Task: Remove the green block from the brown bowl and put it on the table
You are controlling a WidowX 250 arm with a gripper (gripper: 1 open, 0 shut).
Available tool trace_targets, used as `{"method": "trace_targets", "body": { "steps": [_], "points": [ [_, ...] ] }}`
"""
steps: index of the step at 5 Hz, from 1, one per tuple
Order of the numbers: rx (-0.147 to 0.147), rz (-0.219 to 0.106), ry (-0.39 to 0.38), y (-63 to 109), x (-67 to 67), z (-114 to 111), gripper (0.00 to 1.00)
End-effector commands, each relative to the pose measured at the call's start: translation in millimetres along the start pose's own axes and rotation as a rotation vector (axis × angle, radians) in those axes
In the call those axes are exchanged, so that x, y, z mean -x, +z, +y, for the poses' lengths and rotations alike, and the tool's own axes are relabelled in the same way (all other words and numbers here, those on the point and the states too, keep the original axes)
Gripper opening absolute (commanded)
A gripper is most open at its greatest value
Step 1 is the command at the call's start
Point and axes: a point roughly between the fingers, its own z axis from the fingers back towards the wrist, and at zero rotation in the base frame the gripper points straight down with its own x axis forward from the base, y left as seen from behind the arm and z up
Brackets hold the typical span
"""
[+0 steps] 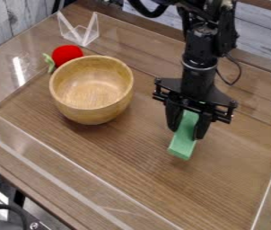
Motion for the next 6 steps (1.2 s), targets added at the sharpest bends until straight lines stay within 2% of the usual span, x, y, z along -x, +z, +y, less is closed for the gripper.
{"method": "trace_targets", "body": {
  "steps": [1,2,3,4,5,6],
  "points": [
    [-0.004,-0.026,0.024,-0.2,-8.4,6,0.0],
    [-0.017,-0.025,-0.007,-4.8,-4.2,18,0.0],
    [-0.029,-0.033,-0.041,-7.2,-1.8,27,1.0],
    [-0.032,-0.041,0.024,-6.3,2.1,20,1.0],
    [-0.023,-0.052,0.037,-2.5,-0.4,23,1.0],
    [-0.014,-0.062,0.003,4.4,-2.4,29,1.0]
  ]
}}
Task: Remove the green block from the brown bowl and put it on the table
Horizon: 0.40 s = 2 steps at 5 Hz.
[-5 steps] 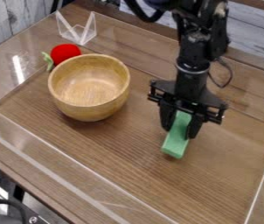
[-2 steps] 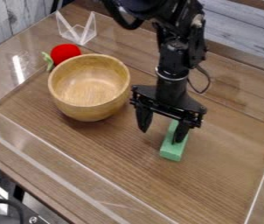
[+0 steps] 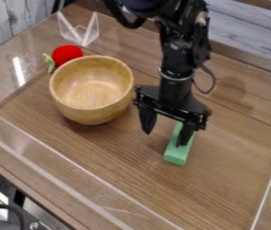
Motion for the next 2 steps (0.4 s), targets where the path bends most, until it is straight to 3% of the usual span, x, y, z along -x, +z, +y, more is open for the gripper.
{"method": "trace_targets", "body": {
  "steps": [1,2],
  "points": [
    [0.023,-0.078,-0.031,25.9,-9.8,7,1.0],
    [0.036,-0.106,-0.025,36.5,-13.9,9,1.0]
  ]
}}
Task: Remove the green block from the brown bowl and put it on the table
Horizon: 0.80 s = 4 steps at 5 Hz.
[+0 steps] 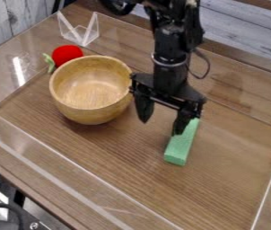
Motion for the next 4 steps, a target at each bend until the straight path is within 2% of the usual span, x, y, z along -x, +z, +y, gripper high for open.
{"method": "trace_targets", "body": {
  "steps": [1,2,4],
  "points": [
    [0.015,-0.087,0.015,22.7,-13.0,3,1.0],
    [0.017,-0.092,0.001,33.5,-12.1,10,1.0],
    [0.031,-0.135,-0.037,57.0,-19.9,20,1.0]
  ]
}}
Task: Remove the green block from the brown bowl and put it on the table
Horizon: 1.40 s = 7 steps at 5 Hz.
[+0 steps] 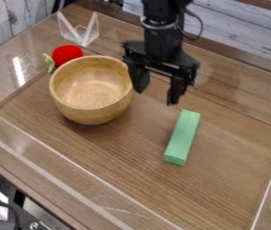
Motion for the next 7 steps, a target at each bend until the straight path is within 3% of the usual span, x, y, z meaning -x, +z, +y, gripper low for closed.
{"method": "trace_targets", "body": {
  "steps": [1,2,3,6,7],
  "points": [
    [0.008,-0.091,-0.045,25.0,-15.6,9,1.0],
    [0.016,-0.1,-0.071,28.5,-19.5,20,1.0],
    [0.023,-0.115,-0.038,29.6,-18.9,24,1.0],
    [0.035,-0.131,-0.003,7.3,-19.2,34,1.0],
    [0.046,-0.141,0.018,11.7,-15.3,34,1.0]
  ]
}}
